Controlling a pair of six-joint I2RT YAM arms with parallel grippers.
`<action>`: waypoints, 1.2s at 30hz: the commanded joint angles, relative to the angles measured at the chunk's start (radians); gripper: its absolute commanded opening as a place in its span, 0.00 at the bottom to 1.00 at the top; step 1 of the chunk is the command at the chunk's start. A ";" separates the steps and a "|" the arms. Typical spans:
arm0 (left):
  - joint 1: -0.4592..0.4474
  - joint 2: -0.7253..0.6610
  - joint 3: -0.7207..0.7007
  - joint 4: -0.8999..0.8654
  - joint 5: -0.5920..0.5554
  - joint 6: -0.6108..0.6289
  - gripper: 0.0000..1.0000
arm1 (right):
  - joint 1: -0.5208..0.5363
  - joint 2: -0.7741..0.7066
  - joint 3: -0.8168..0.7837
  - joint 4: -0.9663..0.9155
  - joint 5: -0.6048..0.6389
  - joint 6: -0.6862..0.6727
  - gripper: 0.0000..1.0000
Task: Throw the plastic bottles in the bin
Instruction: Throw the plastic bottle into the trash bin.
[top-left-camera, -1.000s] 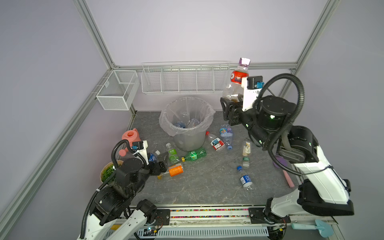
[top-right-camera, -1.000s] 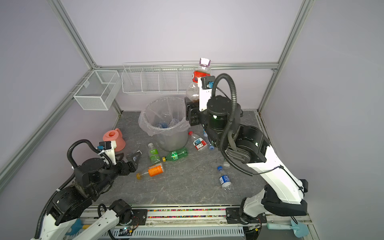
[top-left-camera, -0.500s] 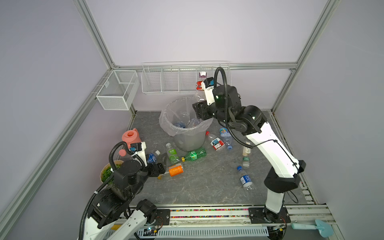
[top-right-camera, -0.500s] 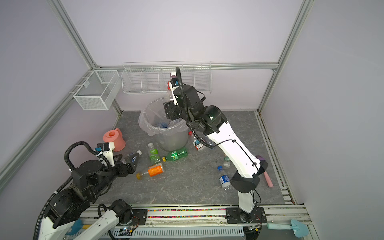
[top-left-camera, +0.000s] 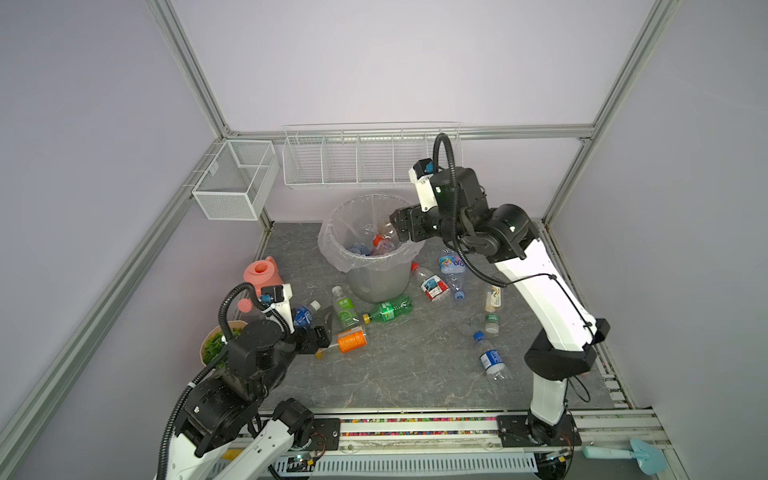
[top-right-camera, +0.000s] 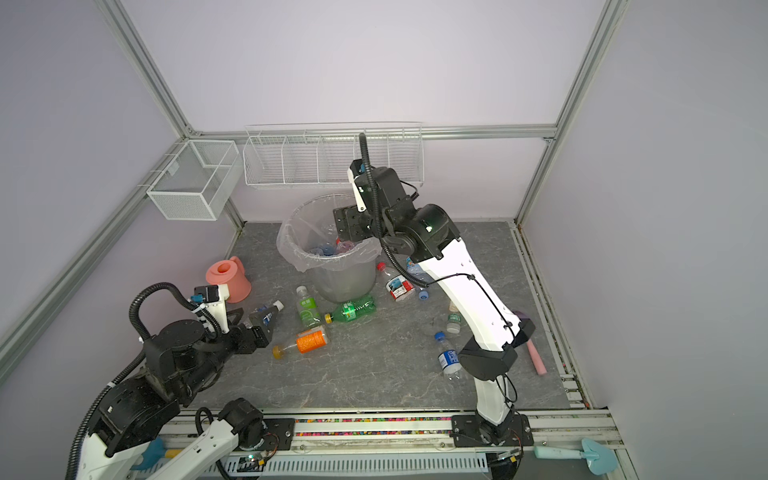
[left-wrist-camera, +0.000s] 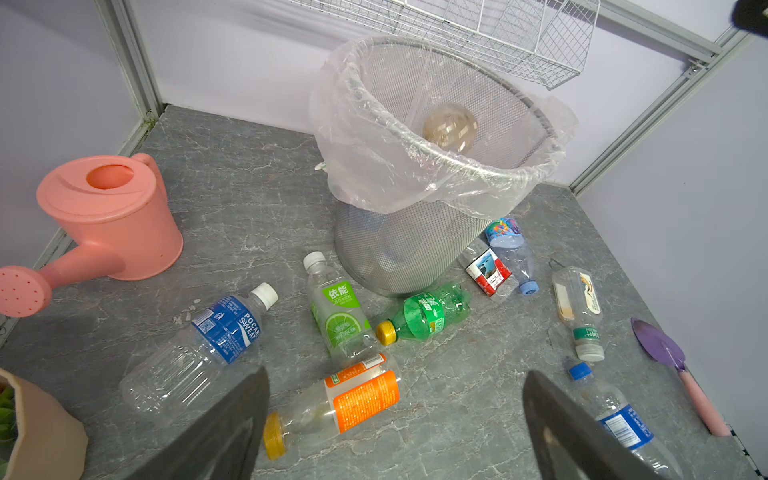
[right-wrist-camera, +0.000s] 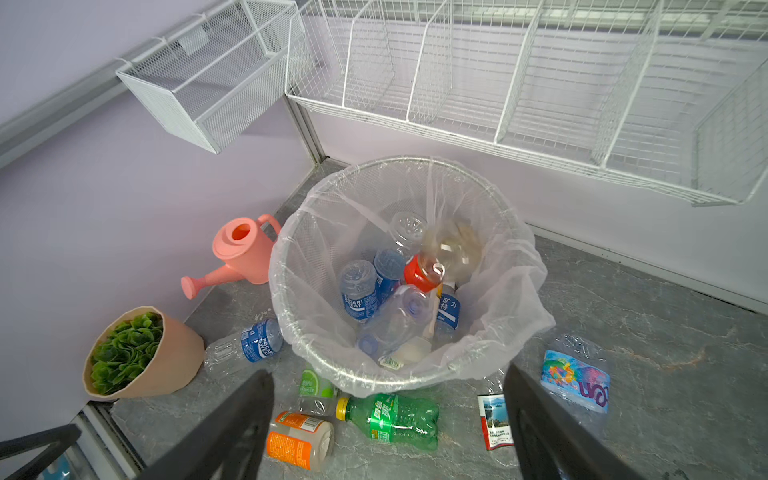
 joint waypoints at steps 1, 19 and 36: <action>-0.001 0.015 0.030 -0.017 -0.001 0.008 0.95 | 0.001 -0.095 -0.070 0.051 0.016 -0.006 0.89; 0.000 0.208 -0.070 0.004 0.114 -0.069 0.98 | 0.000 -0.445 -0.489 0.177 0.048 -0.037 0.89; 0.006 0.375 -0.306 0.199 0.165 -0.211 1.00 | 0.001 -0.705 -0.816 0.263 0.047 -0.005 0.89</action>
